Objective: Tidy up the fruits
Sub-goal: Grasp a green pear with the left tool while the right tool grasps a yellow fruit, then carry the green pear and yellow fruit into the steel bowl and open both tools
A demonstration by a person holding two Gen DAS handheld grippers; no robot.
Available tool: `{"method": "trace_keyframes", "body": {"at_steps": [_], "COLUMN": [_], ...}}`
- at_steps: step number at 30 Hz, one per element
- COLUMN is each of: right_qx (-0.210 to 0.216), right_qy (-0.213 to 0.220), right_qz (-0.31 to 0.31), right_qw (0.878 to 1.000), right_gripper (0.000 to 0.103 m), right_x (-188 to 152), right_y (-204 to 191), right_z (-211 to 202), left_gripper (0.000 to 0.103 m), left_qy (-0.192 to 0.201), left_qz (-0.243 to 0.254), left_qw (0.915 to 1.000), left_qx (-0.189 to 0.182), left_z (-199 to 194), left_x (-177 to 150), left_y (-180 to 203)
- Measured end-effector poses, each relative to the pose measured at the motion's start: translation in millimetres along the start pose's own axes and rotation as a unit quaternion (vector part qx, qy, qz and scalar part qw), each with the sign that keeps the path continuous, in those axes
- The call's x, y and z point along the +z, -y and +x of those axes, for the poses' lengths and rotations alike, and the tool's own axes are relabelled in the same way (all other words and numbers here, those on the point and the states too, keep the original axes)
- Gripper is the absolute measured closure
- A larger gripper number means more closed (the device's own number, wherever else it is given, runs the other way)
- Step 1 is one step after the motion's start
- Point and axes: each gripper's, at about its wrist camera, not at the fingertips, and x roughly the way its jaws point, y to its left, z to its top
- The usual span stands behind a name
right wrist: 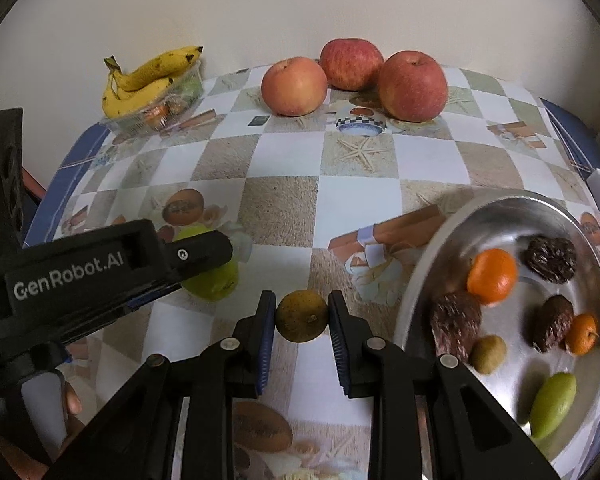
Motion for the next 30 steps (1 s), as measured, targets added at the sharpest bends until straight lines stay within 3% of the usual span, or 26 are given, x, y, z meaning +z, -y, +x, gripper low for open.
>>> {"method": "trace_keyframes", "body": {"at_steps": [8,13,17,21,30], "right_qx": [0.002,-0.070,-0.092,-0.098,-0.073], "right_qy": [0.018,0.049,0.022,-0.009,-0.022], "right_qz": [0.028,0.071,0.106,0.106,0.119], "right_qw": [0.999,0.994,0.990,0.989,0.990], "right_gripper": [0.075,0.075,0.075,0.075,0.075], "right_x": [-13,-13,-26,-36,-46], "right_y": [23,74,111,120,126], "right_z": [-27,-53,-52,-39,-23], "left_gripper": [0.058,0.058,0.058,0.058,0.055], "left_qy": [0.007,-0.012,-0.053,-0.080,-0.077], "left_qz": [0.030,0.067,0.104,0.125,0.138], "left_qw": [0.9994,0.9969,0.9916,0.9883,0.9873], "left_qx": [-0.013,-0.038,-0.056,-0.033,-0.015], "left_z": [-17,-9,13,35,37], "left_x": [-16,-29,-48,-63,-68], "left_y": [27,62,95,108,110]}}
